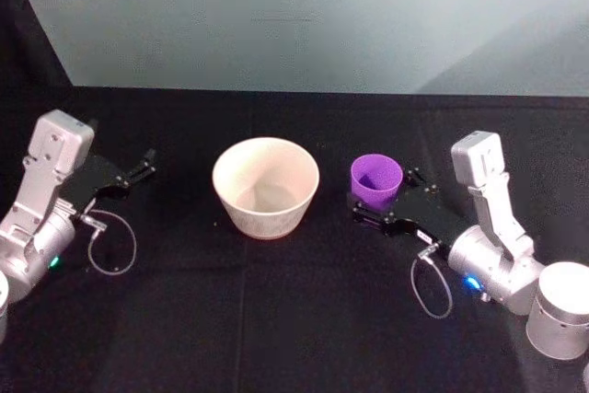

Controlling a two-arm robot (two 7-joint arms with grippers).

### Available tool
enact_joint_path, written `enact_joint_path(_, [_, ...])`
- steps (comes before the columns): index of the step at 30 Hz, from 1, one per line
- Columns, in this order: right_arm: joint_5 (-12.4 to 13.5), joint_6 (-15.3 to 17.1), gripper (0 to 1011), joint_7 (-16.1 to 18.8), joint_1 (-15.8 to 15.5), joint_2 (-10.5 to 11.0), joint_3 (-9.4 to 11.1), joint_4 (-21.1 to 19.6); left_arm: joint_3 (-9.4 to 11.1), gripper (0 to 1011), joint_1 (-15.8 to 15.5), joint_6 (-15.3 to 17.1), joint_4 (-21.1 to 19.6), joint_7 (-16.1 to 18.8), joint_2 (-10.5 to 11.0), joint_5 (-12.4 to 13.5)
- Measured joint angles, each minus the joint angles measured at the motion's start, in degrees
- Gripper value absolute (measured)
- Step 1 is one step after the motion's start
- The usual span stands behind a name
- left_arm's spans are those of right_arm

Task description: Pick up the cup and pour the mung beans from the cup into the bowl.

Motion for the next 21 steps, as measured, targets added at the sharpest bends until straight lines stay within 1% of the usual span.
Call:
enact_joint_path(8, [-0.63, -0.37, 1002, 1.07, 1.03, -1.62, 0.74, 2.06, 0.0, 1000, 0.0, 0.0, 0.0, 0.0, 0.0, 0.0])
enact_joint_path(14, [-1.01, -0.62, 1002, 1.78, 1.26, -2.54, 1.29, 2.85, 0.0, 1000, 0.0, 0.0, 0.0, 0.0, 0.0, 0.0])
enact_joint_path(17, [-1.29, -0.62, 969, 1.93, 1.26, -2.8, 1.51, 2.96, 0.0, 1000, 0.0, 0.0, 0.0, 0.0, 0.0, 0.0])
enact_joint_path(18, [-1.45, -0.63, 931, 1.99, 1.25, -2.95, 1.66, 3.01, 0.0, 1000, 0.0, 0.0, 0.0, 0.0, 0.0, 0.0])
enact_joint_path(21, [-1.86, -0.59, 890, 2.08, 1.18, -3.21, 1.93, 3.03, 0.0, 1000, 0.0, 0.0, 0.0, 0.0, 0.0, 0.0])
